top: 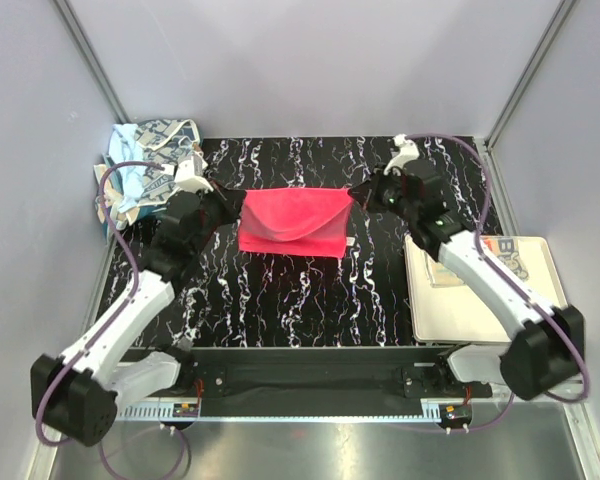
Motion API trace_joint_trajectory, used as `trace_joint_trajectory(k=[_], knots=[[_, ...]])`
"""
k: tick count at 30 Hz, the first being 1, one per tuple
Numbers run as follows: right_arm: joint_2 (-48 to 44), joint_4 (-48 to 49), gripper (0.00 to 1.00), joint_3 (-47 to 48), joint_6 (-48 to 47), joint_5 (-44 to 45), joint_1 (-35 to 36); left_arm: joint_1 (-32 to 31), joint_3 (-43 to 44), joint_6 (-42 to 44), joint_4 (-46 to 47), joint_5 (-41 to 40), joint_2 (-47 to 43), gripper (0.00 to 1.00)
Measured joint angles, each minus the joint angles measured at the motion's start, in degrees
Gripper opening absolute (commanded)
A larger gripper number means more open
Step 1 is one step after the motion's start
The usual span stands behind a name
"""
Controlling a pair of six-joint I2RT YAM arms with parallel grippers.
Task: Fold and stack the towels
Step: Fold the towel
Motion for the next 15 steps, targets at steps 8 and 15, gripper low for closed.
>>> trace_joint_trajectory(k=[8,15], knots=[[-17.62,-5.11,0.05,-4.26,-0.04,2.97,2.6,-5.44,-4.26,-0.07,-6.62,-3.82,-16.39,0.0],[-16.2,-8.57,0.06,0.0,-1.29,6.69,2.67,-5.42,1.01,-0.04,-8.96,-6.56,-11.26,0.0]])
